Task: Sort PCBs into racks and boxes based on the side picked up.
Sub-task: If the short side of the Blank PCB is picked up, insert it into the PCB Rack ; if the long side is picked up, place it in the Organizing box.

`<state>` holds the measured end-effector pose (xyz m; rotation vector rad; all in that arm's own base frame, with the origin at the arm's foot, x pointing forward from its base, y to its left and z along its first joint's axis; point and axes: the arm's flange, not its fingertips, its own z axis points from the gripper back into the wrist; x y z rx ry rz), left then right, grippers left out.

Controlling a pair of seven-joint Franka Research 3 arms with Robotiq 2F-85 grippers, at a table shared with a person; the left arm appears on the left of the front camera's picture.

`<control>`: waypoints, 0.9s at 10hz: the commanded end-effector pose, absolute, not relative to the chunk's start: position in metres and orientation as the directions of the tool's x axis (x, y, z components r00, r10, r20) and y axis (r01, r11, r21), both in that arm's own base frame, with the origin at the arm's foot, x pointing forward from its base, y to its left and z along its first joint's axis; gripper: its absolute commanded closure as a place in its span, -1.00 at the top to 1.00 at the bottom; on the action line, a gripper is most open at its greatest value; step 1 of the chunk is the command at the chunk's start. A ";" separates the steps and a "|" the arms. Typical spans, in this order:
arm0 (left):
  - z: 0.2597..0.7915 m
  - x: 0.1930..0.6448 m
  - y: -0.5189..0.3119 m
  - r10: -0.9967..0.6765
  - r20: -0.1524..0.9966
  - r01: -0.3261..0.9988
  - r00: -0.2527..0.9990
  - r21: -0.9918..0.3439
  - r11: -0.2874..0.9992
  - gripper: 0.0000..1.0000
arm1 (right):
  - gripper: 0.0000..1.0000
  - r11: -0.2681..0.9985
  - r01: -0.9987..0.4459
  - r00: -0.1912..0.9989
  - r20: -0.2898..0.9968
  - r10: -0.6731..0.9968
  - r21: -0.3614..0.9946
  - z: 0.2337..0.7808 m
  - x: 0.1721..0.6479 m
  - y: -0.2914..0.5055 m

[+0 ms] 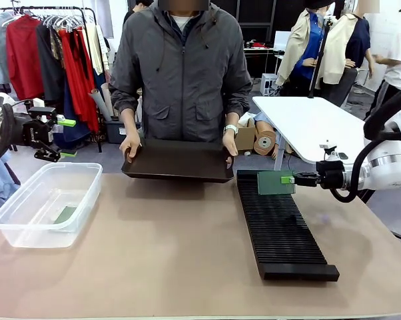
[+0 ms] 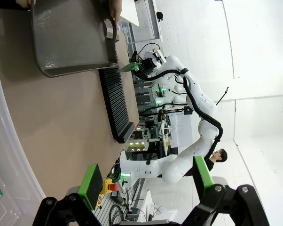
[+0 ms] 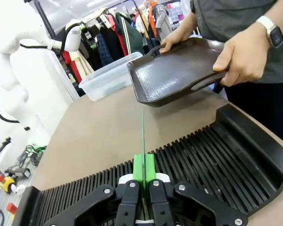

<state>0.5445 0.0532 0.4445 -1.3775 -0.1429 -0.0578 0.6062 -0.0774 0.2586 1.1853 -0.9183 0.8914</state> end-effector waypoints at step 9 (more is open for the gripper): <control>0.446 0.544 0.053 0.042 0.136 0.125 0.990 -0.973 0.195 1.00 | -1.00 0.151 -0.951 0.287 0.952 0.105 0.270 0.258 0.607 -0.078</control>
